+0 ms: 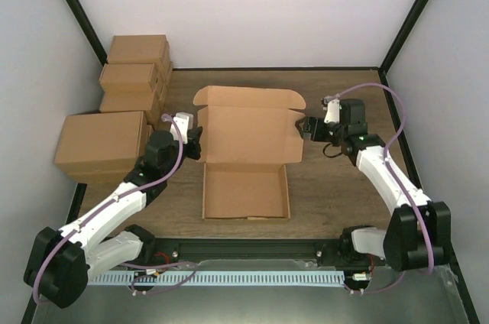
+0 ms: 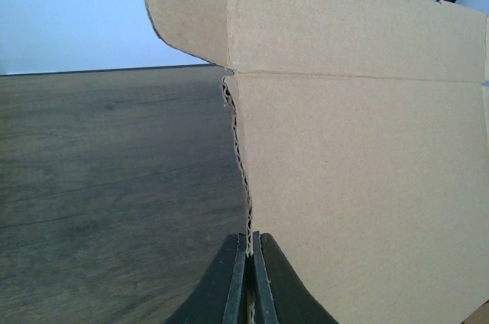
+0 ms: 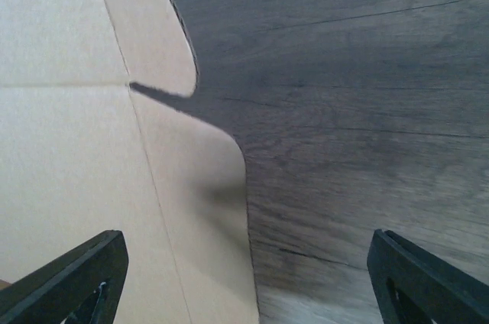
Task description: Fold the paper box
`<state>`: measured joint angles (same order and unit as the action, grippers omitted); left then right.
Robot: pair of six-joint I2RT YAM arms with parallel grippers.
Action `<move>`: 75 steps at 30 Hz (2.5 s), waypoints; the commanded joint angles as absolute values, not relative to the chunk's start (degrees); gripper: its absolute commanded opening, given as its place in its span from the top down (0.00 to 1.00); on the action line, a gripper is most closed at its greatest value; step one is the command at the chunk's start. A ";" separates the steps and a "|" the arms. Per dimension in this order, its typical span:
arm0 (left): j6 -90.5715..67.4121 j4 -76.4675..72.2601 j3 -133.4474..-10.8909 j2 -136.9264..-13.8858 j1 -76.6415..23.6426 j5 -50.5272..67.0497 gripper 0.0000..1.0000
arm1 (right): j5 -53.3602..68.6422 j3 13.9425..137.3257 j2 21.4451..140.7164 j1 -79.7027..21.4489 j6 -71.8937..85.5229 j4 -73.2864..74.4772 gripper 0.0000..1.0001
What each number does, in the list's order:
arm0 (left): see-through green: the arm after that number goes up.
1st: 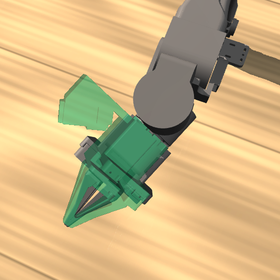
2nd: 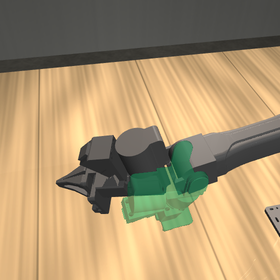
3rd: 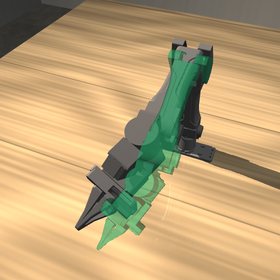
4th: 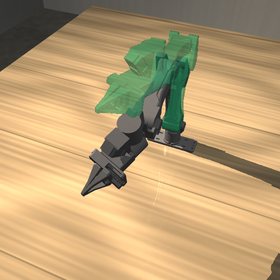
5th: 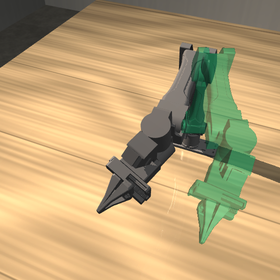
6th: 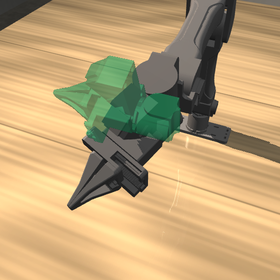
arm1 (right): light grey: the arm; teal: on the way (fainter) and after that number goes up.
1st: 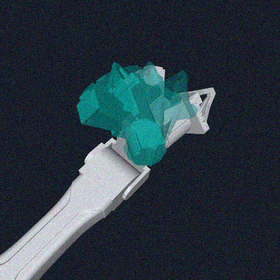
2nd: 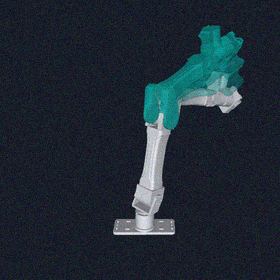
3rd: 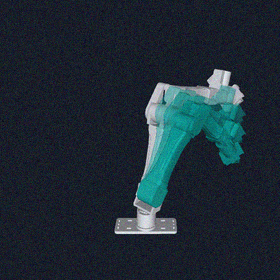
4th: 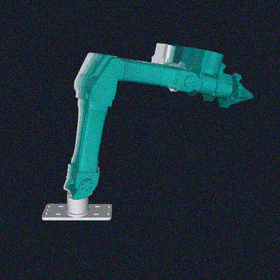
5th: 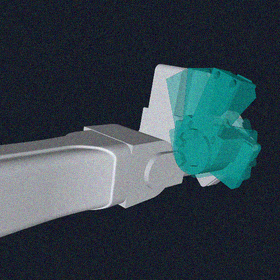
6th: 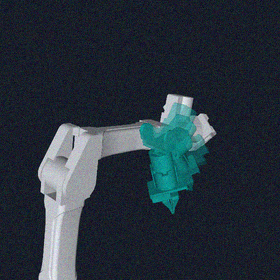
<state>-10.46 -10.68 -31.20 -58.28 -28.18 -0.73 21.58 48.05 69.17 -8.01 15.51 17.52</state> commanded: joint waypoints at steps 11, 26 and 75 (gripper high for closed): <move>-10.28 -14.00 -29.95 -57.76 -28.47 -0.86 0.96 | 30.37 60.24 80.37 -8.42 9.37 18.34 0.46; -11.88 -13.45 -30.17 -58.00 -28.48 -0.33 0.96 | 21.43 61.15 76.91 -16.91 7.53 26.67 0.90; -10.94 27.49 -58.58 -66.40 -8.34 21.89 0.06 | 14.60 64.92 78.00 -20.21 -0.55 12.66 0.99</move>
